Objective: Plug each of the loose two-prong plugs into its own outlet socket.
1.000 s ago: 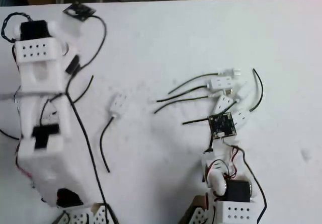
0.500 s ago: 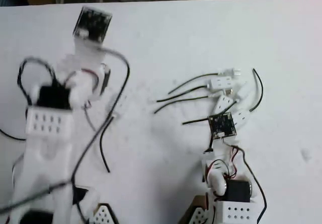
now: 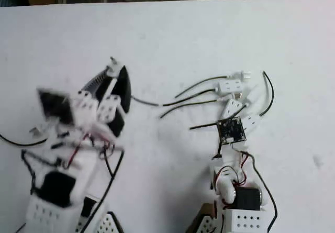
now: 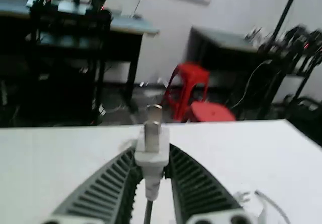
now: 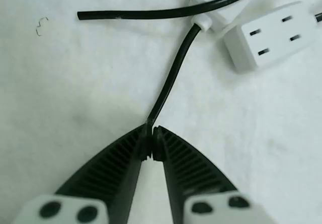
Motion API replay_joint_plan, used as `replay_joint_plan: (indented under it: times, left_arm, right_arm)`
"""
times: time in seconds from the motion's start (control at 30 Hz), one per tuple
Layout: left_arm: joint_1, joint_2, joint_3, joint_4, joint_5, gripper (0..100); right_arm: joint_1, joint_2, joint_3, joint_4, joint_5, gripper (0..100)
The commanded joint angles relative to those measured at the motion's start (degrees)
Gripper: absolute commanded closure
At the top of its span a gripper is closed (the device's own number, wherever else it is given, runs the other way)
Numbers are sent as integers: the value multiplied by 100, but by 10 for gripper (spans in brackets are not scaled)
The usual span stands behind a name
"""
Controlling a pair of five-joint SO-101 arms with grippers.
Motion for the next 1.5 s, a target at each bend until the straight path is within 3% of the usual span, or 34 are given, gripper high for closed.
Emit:
replay_joint_plan:
  times: [0.0,0.17,0.43,0.63,0.8,0.97,1.07,1.17,1.33,1.47]
  left_arm:
    - [734,-1358,422,-668,53,978]
    - [1332,-2545,1134,-1064,-378,978]
    - [1446,-2484,1152,-1160,-484,978]
    - [1429,-2484,1108,-1116,-484,978]
    - [1464,-2484,1116,-791,-484,978]
    - [1455,-2484,1116,-624,-492,978]
    - [1464,-2484,1257,-677,-484,978]
    - [1473,-2484,1442,-809,-484,978]
    - [1754,-2484,1846,-1240,-510,978]
    - [1895,-2484,2075,-1486,-519,978]
  right_arm:
    - [-13,-48,62,-84,-9,978]
    - [-163,-48,62,-84,-26,978]
    - [-620,-48,0,-92,-9,978]
    - [-602,-48,-1064,-497,-9,978]
    - [-101,-57,-2233,-1912,-18,978]
    - [-198,-57,-3367,-3609,-167,980]
    - [-813,-48,-4070,-3969,-809,980]
    - [-1991,-40,-4659,-4207,-1266,980]
    - [-4365,418,-5160,-4154,-1319,981]
    - [-5095,1640,-5793,-3495,-1319,981]
